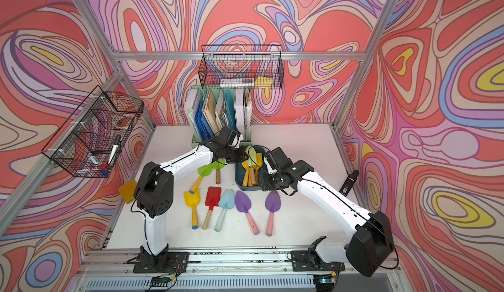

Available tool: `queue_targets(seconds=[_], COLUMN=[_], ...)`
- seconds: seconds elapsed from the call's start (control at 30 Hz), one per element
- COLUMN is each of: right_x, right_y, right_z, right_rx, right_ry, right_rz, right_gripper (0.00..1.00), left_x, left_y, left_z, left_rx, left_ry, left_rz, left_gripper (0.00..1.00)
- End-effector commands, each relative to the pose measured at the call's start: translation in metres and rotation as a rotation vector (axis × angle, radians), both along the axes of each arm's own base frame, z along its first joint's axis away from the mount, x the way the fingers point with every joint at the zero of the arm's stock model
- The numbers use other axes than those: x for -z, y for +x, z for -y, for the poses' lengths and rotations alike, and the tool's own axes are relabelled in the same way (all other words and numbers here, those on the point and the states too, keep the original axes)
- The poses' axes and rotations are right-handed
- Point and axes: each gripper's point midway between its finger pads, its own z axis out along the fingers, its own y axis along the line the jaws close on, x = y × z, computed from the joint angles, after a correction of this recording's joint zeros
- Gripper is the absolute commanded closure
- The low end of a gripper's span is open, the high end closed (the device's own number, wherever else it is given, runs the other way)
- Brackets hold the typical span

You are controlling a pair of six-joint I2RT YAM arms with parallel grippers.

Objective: Put the shovel into the storage box
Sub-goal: Place the shovel in the storage box.

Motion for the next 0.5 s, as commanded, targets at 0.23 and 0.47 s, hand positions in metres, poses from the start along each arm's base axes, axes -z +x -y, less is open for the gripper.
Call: queue_targets(seconds=[0.23,0.47], right_x=[0.0,0.003], right_y=[-0.003,-0.003], right_z=[0.002,0.001], right_rx=[0.006,0.004], right_ry=[0.004,0.004], right_rz=[0.014,0.008], right_gripper=[0.49,0.5], left_x=[0.014,0.025], left_y=[0.011,0.012], left_z=[0.002,0.002], left_rx=[0.008,0.011], left_ry=[0.031,0.053], left_rz=[-0.006,-0.027], left_gripper=[1.0,1.0])
